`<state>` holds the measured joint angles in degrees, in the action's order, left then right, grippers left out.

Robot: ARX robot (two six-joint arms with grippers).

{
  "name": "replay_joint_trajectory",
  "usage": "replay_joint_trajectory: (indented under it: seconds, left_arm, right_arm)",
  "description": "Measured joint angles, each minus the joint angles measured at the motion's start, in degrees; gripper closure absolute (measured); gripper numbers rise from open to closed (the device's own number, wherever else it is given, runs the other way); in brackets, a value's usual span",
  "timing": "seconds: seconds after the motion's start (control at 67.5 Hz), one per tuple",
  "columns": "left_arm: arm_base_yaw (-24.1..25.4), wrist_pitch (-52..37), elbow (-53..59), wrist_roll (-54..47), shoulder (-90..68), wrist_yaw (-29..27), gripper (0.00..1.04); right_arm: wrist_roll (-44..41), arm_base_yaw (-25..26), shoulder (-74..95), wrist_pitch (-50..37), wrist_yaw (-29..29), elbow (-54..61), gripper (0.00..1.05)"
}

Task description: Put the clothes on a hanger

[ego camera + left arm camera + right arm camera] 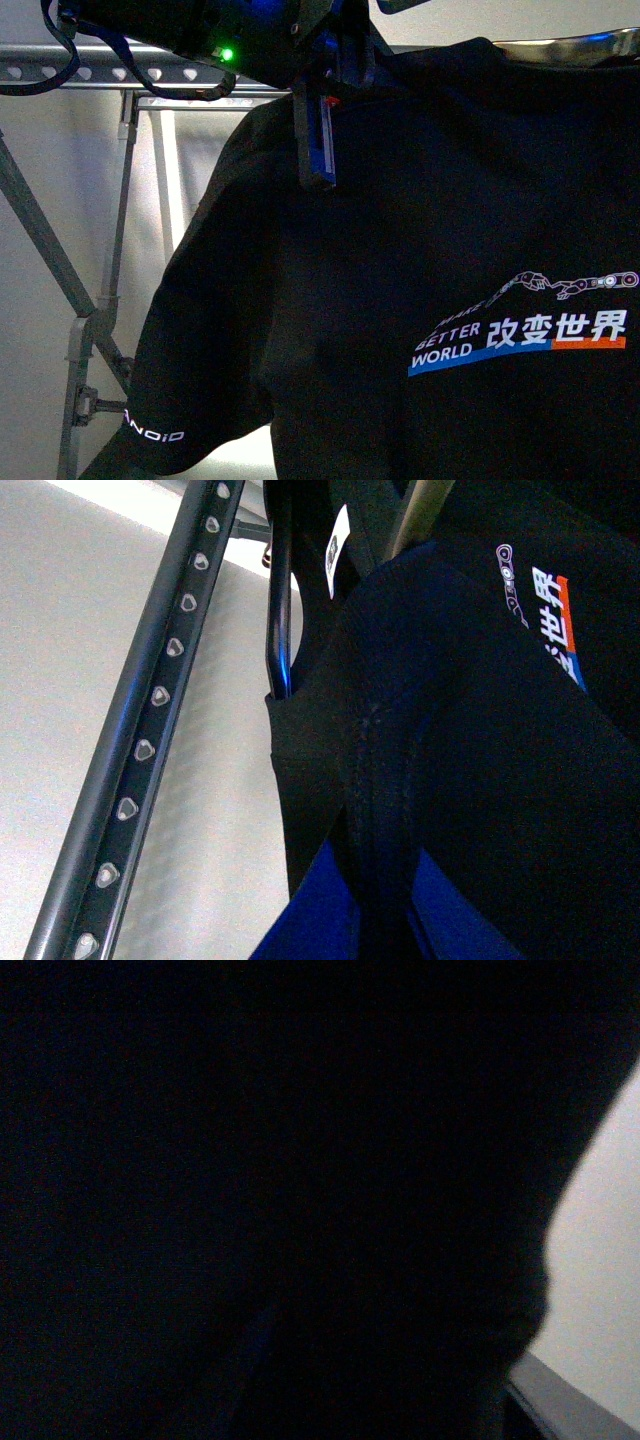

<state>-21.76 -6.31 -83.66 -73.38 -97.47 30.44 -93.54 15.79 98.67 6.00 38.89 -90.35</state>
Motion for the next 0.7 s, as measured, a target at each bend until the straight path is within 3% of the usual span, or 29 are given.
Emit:
replay_joint_trajectory:
  seconds: [0.133, 0.222, 0.503, 0.696]
  left_arm:
    - [0.00, 0.00, 0.00, 0.00, 0.00, 0.02, 1.01]
    - [0.00, -0.11, 0.00, 0.00, 0.15, 0.15, 0.81]
    - [0.00, -0.22, 0.00, 0.00, 0.63, 0.24, 0.39]
    - [0.00, -0.22, 0.00, 0.00, 0.63, 0.24, 0.12]
  right_arm:
    - [-0.04, 0.02, -0.28, 0.70, 0.17, 0.11, 0.80]
    - [-1.03, 0.37, -1.07, 0.76, 0.70, 1.66, 0.95]
    - [-1.09, 2.67, -1.18, 2.82, 2.36, 2.58, 0.96]
    - [4.55, 5.57, -1.44, 5.27, 4.24, 4.26, 0.96]
